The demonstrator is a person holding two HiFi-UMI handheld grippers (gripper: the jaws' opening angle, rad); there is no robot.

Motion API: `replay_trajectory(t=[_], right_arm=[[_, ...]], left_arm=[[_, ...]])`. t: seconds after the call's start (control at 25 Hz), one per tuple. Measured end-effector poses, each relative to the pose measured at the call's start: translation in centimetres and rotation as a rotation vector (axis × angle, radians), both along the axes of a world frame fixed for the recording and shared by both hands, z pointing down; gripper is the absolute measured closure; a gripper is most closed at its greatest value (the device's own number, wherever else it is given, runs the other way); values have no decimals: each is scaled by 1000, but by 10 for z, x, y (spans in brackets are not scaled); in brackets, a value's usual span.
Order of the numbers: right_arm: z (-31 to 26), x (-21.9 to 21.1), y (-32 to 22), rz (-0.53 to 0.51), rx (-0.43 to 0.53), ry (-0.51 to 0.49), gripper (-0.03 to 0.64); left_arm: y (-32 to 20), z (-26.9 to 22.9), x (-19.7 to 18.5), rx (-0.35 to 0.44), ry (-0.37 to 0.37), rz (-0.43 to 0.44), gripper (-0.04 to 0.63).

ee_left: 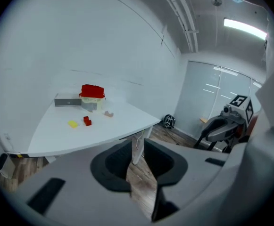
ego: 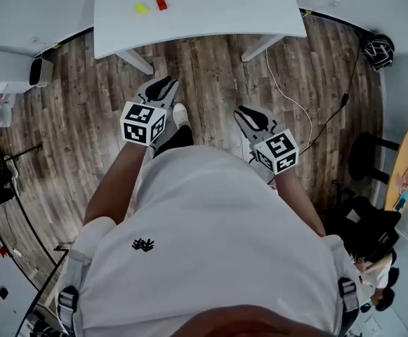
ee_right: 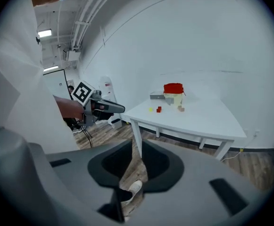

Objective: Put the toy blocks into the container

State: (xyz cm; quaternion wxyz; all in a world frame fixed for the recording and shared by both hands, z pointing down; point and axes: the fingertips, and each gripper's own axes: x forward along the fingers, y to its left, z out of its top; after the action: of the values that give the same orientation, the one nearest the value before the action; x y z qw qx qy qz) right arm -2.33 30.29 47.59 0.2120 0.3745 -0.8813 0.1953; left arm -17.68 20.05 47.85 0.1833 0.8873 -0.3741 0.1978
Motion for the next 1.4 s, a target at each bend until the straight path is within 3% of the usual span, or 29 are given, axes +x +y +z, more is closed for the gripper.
replay_trajectory(t=[0.36,0.56,0.92,1.4], right_arm=[[-8,-38,-94,30,0,19,552],[-13,-48,-125,-18,3,37,552],[-16,-26,-207,-101,10,26,552],[0,30,-333,-282,-37,23,552]], left_arm=[[-104,22,-39,-6,-66,-65,491],[-139,39,-41,-34,-76,-122,485],[-215,70,-28,-102,-104,-234,463],[-304,124,-33,-190,-249,-500,440]])
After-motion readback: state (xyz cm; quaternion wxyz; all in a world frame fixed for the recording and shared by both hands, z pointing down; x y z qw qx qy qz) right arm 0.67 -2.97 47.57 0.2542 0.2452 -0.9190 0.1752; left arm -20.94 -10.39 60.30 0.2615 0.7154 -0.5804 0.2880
